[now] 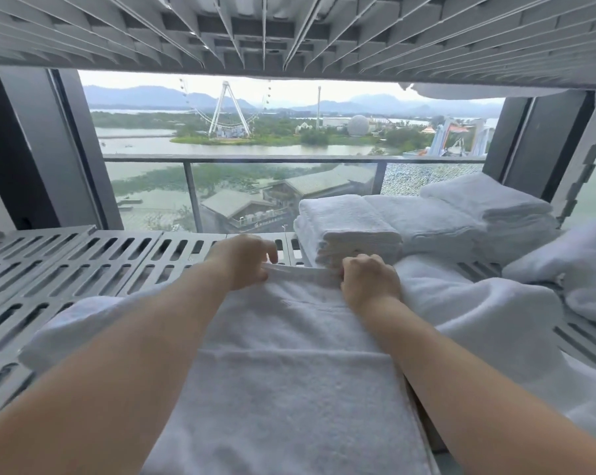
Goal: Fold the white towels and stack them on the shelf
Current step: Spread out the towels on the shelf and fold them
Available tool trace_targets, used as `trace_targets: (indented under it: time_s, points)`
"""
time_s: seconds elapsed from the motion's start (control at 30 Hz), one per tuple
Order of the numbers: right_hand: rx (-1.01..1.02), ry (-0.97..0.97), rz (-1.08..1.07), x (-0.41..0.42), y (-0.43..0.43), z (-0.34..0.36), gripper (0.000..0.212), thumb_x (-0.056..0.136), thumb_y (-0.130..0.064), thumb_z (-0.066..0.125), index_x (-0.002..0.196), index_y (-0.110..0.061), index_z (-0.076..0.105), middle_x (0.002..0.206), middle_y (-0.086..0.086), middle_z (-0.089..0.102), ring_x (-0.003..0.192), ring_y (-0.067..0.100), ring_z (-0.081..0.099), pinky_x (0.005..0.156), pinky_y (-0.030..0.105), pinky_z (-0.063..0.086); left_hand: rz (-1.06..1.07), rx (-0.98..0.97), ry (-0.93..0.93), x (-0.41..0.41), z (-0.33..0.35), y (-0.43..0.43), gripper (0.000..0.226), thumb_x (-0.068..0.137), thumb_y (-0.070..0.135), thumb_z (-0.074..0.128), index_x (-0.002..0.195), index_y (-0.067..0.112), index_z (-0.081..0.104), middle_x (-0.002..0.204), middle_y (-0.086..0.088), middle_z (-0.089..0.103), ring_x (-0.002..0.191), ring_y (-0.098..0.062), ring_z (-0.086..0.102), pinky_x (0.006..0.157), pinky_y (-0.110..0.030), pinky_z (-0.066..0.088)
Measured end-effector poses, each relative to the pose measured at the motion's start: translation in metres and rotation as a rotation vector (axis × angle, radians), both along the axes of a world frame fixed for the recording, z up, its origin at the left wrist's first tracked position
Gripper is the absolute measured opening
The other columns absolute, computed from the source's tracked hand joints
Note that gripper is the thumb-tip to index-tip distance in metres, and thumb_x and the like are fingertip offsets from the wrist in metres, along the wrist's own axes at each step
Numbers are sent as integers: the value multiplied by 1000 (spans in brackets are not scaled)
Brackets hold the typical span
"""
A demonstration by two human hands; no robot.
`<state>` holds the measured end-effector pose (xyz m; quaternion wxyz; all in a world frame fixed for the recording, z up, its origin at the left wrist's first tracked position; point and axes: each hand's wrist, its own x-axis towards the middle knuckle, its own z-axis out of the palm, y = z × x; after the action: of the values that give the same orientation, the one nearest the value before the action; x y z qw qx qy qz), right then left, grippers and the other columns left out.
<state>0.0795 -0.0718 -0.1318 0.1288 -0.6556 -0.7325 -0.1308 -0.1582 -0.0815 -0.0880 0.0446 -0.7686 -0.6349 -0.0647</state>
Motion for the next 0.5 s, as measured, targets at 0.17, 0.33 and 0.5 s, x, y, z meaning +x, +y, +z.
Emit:
trace_targets:
  time_s: [0.17,0.33,0.5]
  points:
    - [-29,-8,1,0,-1,-1,26,96,-22,49,118,-20,63,122,5,61,119,26,52,96,38,42,21,54,103,15,-8,-1,22,92,32,54,105,41,69,121,9,62,113,-19,60,92,-35,50]
    - [29,30,45,-2,-6,2,18,91,-21,57,109,-21,60,112,4,63,109,27,56,90,38,43,37,196,218,17,-12,-3,21,92,19,50,95,23,71,104,4,66,92,-26,65,76,-33,54]
    - [-12,183,237,-6,-17,4,14,88,-40,61,91,-27,66,95,-2,73,98,24,64,87,34,44,148,294,225,18,-13,-7,18,89,11,53,94,23,65,92,0,69,82,-28,66,68,-31,50]
